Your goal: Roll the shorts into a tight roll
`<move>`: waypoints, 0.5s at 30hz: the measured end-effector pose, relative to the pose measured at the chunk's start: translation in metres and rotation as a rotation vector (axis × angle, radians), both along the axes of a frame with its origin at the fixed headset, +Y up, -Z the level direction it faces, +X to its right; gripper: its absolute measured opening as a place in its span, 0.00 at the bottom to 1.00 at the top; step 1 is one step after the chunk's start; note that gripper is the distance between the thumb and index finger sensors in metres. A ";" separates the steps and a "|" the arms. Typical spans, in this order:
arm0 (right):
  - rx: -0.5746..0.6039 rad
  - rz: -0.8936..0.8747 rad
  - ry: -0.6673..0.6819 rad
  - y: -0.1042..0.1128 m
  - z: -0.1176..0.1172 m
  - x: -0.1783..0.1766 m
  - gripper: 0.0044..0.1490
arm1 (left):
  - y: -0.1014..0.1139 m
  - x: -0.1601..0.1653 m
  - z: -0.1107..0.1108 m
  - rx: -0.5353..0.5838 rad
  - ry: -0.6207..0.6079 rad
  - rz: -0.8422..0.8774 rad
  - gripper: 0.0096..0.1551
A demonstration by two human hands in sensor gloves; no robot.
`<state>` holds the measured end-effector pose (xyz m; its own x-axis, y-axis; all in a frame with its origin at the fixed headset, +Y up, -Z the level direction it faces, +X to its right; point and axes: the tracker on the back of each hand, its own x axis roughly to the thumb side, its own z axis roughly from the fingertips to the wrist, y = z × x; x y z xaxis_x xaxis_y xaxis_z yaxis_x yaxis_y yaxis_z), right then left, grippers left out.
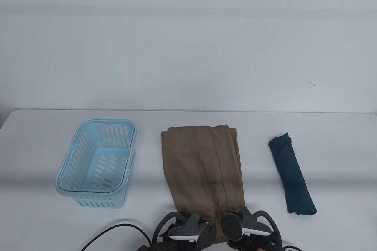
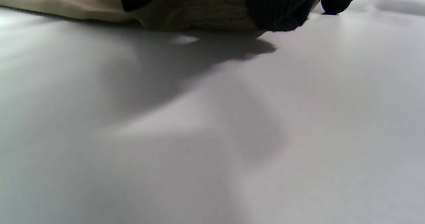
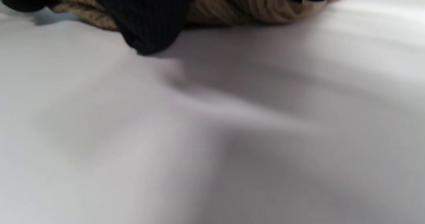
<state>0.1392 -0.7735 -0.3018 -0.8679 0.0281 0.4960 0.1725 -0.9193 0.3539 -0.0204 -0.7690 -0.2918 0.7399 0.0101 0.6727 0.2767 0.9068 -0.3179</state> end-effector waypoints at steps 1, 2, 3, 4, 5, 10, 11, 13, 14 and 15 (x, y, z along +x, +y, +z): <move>0.017 -0.003 0.004 0.002 0.000 0.000 0.46 | 0.003 -0.001 -0.002 -0.005 -0.001 0.014 0.41; 0.028 -0.015 0.005 0.003 0.000 0.001 0.45 | 0.005 -0.003 -0.004 -0.015 0.004 0.027 0.40; 0.042 -0.042 0.000 0.006 0.000 0.002 0.43 | 0.007 -0.005 -0.006 -0.034 0.018 0.055 0.39; 0.045 -0.066 -0.004 0.008 0.000 0.004 0.42 | 0.009 -0.008 -0.009 -0.058 0.035 0.089 0.38; 0.042 -0.086 -0.009 0.010 -0.001 0.005 0.40 | 0.011 -0.010 -0.011 -0.074 0.044 0.108 0.37; -0.092 -0.255 -0.058 0.018 -0.006 0.012 0.34 | 0.022 -0.025 -0.021 -0.212 0.112 0.234 0.30; -0.150 -0.298 -0.079 0.017 -0.007 0.013 0.33 | 0.022 -0.028 -0.023 -0.235 0.120 0.251 0.29; -0.200 -0.331 -0.104 0.016 -0.007 0.014 0.32 | 0.021 -0.031 -0.025 -0.244 0.133 0.267 0.28; -0.219 -0.336 -0.119 0.015 -0.008 0.015 0.32 | 0.020 -0.032 -0.026 -0.245 0.142 0.275 0.28; -0.215 -0.330 -0.129 0.014 -0.008 0.015 0.32 | 0.019 -0.033 -0.027 -0.240 0.152 0.283 0.28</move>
